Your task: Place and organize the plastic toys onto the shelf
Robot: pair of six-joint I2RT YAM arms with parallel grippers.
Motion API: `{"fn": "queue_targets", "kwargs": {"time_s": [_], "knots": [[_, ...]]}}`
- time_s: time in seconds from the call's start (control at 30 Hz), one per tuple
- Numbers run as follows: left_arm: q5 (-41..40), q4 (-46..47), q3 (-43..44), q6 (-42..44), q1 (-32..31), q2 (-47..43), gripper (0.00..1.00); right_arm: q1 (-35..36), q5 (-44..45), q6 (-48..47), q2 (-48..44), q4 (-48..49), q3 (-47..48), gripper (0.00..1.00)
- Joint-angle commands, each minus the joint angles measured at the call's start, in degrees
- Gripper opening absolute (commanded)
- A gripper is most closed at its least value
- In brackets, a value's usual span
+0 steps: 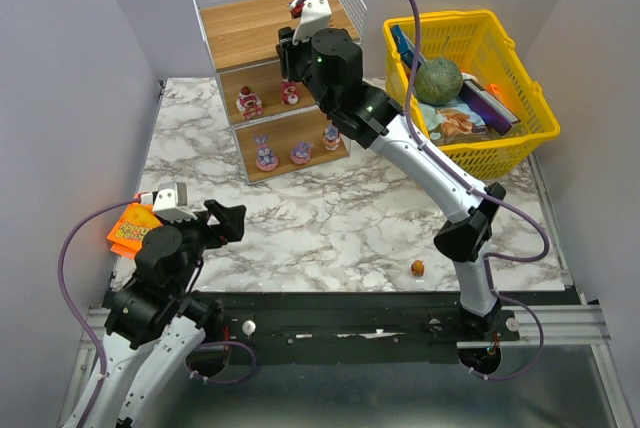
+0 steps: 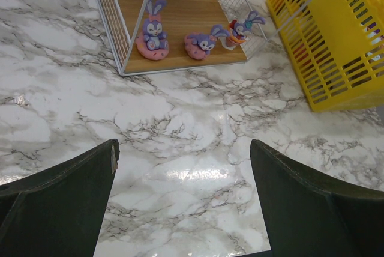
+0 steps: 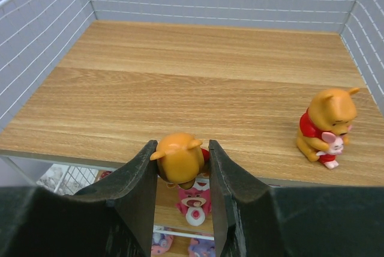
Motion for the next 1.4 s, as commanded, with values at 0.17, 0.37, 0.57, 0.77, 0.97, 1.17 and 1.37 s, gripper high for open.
{"fn": "queue_targets", "kwargs": {"time_s": [0.17,0.37,0.57,0.77,0.97,1.17,1.37], "knots": [[0.79,0.96,-0.45,0.87,0.07,0.17,0.99,-0.66,-1.53,0.69,2.5,-0.3,1.3,0.09],[0.79,0.87,-0.36,0.87,0.07,0.17,0.99,-1.28,-1.53,1.04,3.29,-0.82,1.3,0.16],[0.71,0.87,-0.45,0.87,0.07,0.17,0.99,-1.89,-1.44,4.2,3.47,-3.27,1.39,0.25],[0.7,0.78,-0.27,0.87,0.07,0.0,0.99,-2.86,-2.66,9.29,3.99,-7.14,1.83,0.31],[0.44,0.78,-0.27,0.79,0.07,-0.36,0.99,-3.12,-3.28,9.83,5.22,-9.17,2.62,0.34],[0.44,0.69,-0.36,0.79,0.07,-0.36,0.99,-3.12,-3.11,7.98,5.84,-10.4,2.89,0.38],[0.44,0.78,-0.27,0.79,0.07,-0.44,0.99,-3.04,-3.63,6.93,6.19,-12.51,3.41,0.41]]}}
